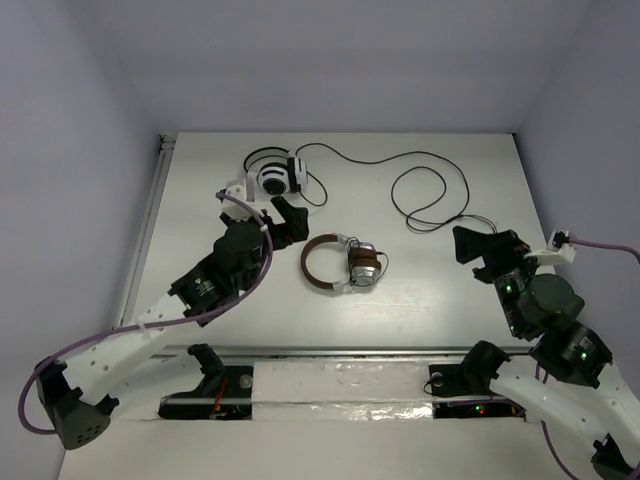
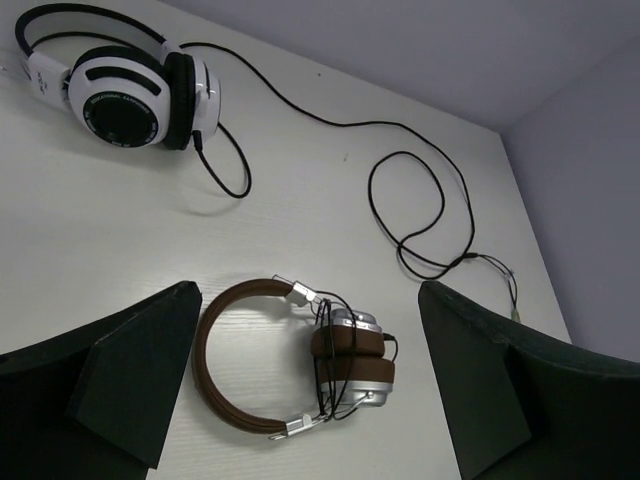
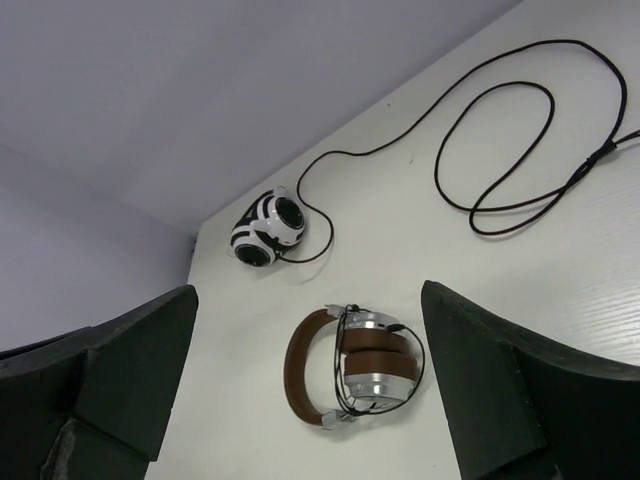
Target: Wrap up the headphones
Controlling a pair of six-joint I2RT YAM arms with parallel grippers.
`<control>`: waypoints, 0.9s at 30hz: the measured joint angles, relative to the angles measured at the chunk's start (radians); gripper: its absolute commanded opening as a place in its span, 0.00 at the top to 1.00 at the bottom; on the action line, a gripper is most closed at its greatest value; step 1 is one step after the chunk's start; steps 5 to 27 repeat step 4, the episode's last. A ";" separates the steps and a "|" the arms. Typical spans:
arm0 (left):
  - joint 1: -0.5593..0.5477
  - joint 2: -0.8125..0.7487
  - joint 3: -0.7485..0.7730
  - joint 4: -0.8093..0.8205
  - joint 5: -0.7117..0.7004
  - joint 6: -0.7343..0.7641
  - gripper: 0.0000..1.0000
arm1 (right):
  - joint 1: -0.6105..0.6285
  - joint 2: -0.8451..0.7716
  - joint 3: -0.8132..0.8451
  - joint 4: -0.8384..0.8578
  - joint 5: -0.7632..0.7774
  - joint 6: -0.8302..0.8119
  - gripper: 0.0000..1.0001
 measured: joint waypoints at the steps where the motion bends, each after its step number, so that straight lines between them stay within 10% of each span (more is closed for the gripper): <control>1: 0.000 -0.011 0.000 -0.003 0.006 0.003 0.11 | 0.000 0.000 0.000 -0.003 0.001 0.000 0.00; 27: 0.000 -0.039 0.000 -0.010 0.025 0.012 0.09 | 0.000 0.001 0.000 -0.012 0.008 -0.002 0.00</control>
